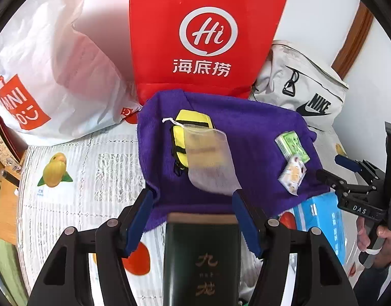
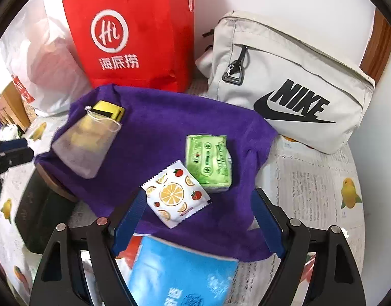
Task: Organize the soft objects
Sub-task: 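Move both open tools back toward the remaining items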
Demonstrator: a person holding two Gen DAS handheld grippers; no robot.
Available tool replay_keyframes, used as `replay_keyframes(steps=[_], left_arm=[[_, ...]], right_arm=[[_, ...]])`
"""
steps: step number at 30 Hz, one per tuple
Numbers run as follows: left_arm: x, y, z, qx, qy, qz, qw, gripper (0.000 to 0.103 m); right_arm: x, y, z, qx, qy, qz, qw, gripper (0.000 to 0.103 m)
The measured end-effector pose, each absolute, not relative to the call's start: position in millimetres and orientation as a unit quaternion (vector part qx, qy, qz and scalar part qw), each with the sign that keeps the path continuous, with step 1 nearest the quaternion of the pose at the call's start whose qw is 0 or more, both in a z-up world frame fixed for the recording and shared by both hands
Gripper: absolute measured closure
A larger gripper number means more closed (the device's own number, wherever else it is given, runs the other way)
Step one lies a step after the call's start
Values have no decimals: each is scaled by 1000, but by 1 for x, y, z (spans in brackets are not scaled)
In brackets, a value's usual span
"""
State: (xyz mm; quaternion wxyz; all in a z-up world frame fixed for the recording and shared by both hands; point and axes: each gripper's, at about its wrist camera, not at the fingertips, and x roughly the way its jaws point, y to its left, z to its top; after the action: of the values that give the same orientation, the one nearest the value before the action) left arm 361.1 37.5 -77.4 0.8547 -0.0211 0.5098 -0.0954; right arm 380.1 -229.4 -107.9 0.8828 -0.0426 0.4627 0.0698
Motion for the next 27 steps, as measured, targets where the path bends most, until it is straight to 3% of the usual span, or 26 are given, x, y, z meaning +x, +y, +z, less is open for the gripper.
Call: replay_keyframes(steps=[18, 24, 27], left_arm=[[263, 43, -85, -28, 524, -106, 845, 40], [226, 47, -97, -42, 529, -110, 840, 40], [210, 53, -105, -50, 532, -103, 839, 40]], right_arm=[[241, -191, -83, 5, 425, 144, 894, 20], [196, -171, -94, 1, 432, 174, 885, 24], [175, -160, -103, -8, 433, 198, 879, 30]])
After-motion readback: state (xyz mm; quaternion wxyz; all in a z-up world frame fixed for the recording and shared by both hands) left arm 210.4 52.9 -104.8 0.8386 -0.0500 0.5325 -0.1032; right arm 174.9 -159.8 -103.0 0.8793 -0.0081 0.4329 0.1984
